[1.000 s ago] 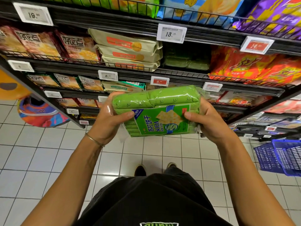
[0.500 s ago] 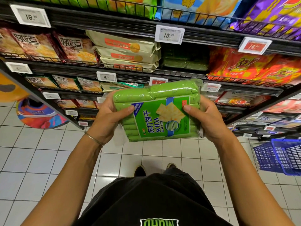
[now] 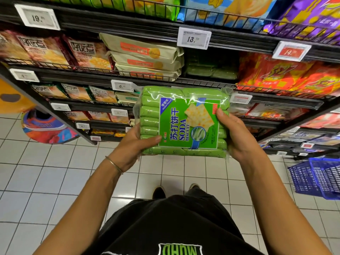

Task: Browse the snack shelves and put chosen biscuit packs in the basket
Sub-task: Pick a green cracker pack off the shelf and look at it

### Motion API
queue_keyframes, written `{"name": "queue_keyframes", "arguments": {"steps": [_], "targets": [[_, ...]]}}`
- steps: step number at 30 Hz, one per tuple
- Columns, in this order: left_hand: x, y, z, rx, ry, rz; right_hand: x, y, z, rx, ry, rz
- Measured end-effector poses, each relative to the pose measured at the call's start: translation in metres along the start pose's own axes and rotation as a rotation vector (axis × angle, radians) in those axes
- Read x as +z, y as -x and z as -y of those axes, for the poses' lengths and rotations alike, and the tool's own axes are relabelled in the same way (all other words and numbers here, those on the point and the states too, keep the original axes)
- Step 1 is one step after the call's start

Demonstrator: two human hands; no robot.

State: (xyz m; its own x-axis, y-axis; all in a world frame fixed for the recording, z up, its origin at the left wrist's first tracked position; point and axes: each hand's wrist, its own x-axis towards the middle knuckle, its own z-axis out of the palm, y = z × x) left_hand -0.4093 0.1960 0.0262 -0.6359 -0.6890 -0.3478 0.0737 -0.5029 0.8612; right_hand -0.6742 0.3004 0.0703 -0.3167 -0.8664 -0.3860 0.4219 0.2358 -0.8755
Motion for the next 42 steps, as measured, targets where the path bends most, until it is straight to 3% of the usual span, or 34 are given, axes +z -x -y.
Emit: {"name": "queue_keyframes", "arguments": {"steps": [7, 13, 17, 23, 29, 33, 36, 37, 40, 42], "targets": [[-0.006, -0.004, 0.001, -0.076, -0.006, -0.110, -0.012, -0.001, -0.005, 0.106, -0.066, 0.254], [-0.004, -0.007, -0.005, -0.144, -0.023, -0.183, -0.004, -0.003, -0.013, 0.241, 0.081, 0.121], [-0.011, -0.003, -0.013, -0.207, 0.081, -0.068, -0.008, -0.005, -0.010, 0.301, 0.065, 0.077], [-0.035, -0.006, -0.022, -0.294, 0.354, 0.241, -0.017, -0.001, -0.019, 0.367, -0.106, 0.073], [-0.010, -0.017, -0.025, -0.181, 0.374, 0.126, -0.009, 0.008, -0.021, 0.407, -0.202, 0.224], [-0.008, -0.015, -0.032, -0.021, 0.670, 0.063, -0.003, 0.015, -0.029, 0.495, -0.334, 0.297], [-0.013, -0.011, -0.036, -0.012, 0.826, 0.163, 0.003, 0.017, -0.036, 0.529, -0.398, 0.397], [-0.010, -0.011, -0.040, -0.006, 0.779, 0.159, 0.005, 0.016, -0.037, 0.529, -0.378, 0.405], [0.001, -0.013, -0.050, 0.097, 0.348, -0.008, 0.006, 0.012, -0.042, 0.512, -0.379, 0.421], [0.008, -0.013, -0.050, 0.176, 0.252, -0.023, 0.006, 0.009, -0.044, 0.488, -0.452, 0.411]]}}
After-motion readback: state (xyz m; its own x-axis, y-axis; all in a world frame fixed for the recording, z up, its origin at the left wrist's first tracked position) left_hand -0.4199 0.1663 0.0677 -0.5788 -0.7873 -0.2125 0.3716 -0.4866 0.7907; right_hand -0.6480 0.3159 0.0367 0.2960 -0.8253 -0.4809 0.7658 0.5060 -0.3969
